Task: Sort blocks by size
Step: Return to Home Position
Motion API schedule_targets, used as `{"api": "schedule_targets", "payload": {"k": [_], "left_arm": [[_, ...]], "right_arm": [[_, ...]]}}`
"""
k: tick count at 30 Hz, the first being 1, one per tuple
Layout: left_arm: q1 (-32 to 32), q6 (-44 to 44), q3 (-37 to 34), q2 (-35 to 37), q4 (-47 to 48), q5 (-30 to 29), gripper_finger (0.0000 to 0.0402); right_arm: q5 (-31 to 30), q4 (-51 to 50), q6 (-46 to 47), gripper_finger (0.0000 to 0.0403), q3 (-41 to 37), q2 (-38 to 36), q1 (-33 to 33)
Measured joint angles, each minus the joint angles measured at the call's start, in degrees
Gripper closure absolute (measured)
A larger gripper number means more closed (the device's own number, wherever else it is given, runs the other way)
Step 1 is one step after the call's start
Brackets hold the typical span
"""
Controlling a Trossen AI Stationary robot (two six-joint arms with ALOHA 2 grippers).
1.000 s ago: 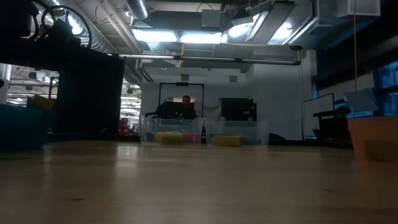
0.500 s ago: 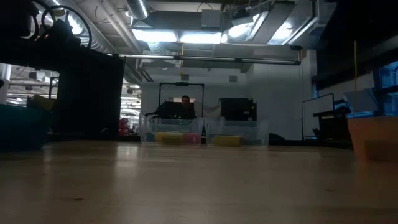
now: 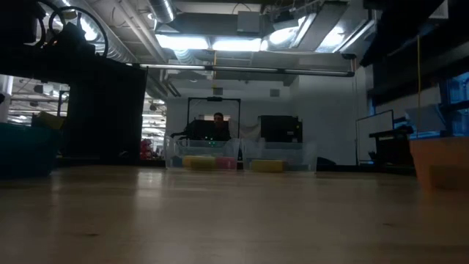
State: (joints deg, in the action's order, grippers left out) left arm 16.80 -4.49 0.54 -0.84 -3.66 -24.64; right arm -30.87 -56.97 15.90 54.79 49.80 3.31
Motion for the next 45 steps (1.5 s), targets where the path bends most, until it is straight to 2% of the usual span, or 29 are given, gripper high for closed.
{"api": "schedule_targets", "payload": {"k": [2,5,13,16,23,30,35,45], "left_arm": [[0.0,0.0,0.0,0.0,0.0,0.0,0.0217],[0.0,0.0,0.0,0.0,0.0,0.0,0.0217],[0.0,0.0,0.0,0.0,0.0,0.0,0.0217],[0.0,0.0,0.0,0.0,0.0,0.0,0.0217],[0.0,0.0,0.0,0.0,0.0,0.0,0.0217],[0.0,0.0,0.0,0.0,0.0,0.0,0.0217],[0.0,0.0,0.0,0.0,0.0,0.0,0.0217],[0.0,0.0,0.0,0.0,0.0,0.0,0.0217]], "right_arm": [[0.7,1.6,-2.9,0.0189,0.0,0.0,-3.5],[4.9,6.8,-6.6,0.0189,-1.3,0.0,-8.1],[28.4,34.6,-20.8,0.0189,-13.8,0.3,-16.5],[33.0,42.6,-22.0,0.0189,-18.7,0.5,-18.8],[33.4,49.7,-22.3,0.0189,-28.3,-3.6,-21.5],[37.1,65.2,-22.0,0.0189,-41.1,-8.8,-21.4],[37.0,73.7,-19.9,0.0189,-47.9,-13.3,-21.4],[36.9,72.3,-17.3,0.0189,-54.1,-27.7,-21.3]]}}
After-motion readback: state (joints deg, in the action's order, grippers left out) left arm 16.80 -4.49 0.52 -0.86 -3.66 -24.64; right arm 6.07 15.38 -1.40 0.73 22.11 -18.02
